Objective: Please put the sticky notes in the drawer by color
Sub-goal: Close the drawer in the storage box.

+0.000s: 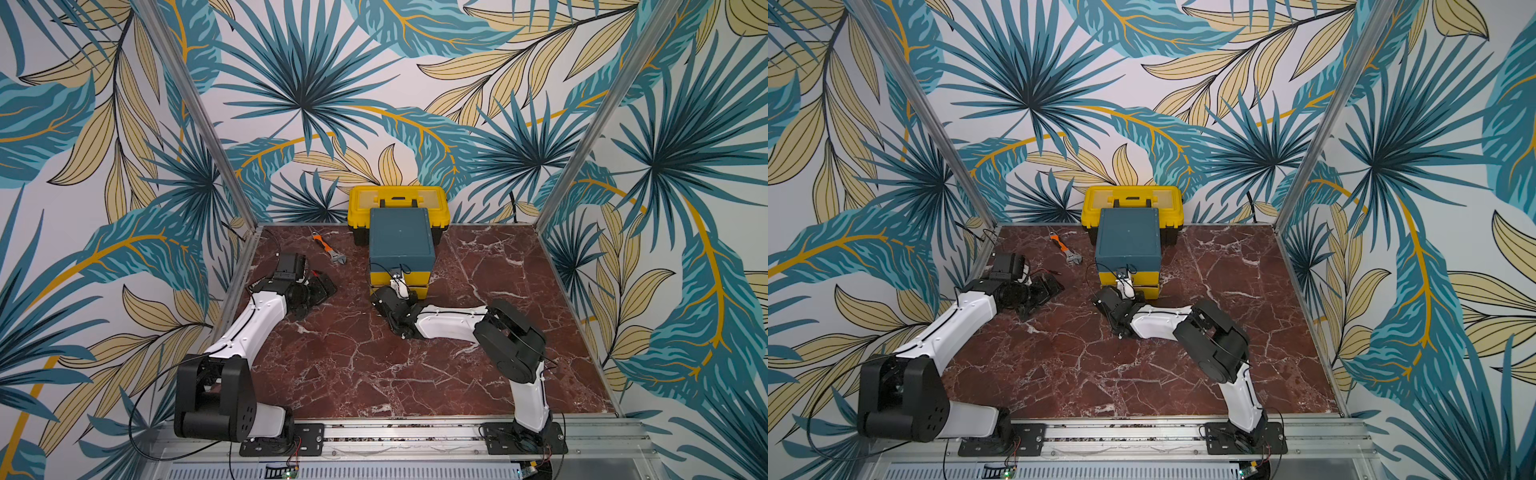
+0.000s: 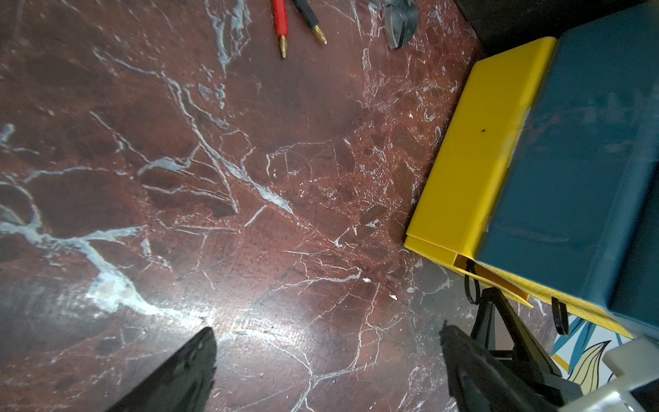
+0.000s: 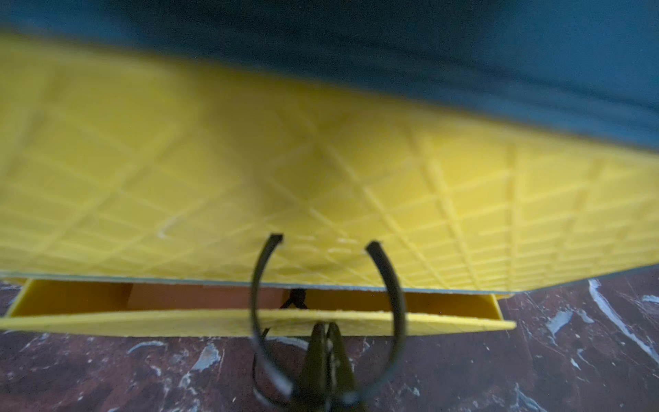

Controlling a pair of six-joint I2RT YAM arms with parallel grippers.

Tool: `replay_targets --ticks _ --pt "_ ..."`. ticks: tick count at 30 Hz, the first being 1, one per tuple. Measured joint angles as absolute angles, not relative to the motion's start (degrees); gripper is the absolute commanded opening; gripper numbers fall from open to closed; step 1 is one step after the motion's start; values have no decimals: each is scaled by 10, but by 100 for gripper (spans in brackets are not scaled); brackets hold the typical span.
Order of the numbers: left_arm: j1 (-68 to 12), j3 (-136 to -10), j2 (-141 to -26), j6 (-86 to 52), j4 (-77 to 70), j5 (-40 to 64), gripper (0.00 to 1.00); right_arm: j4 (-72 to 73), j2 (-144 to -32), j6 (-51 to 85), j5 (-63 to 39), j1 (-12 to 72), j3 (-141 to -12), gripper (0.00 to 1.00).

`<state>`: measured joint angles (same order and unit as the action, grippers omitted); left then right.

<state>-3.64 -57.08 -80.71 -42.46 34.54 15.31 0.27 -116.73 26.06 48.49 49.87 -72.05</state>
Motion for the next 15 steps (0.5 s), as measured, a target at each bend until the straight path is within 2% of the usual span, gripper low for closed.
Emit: replay_targets --ticks 15 --pt "-36 -571 -817 -425 333 158 100 1 -1177 261 491 497 -732 1"
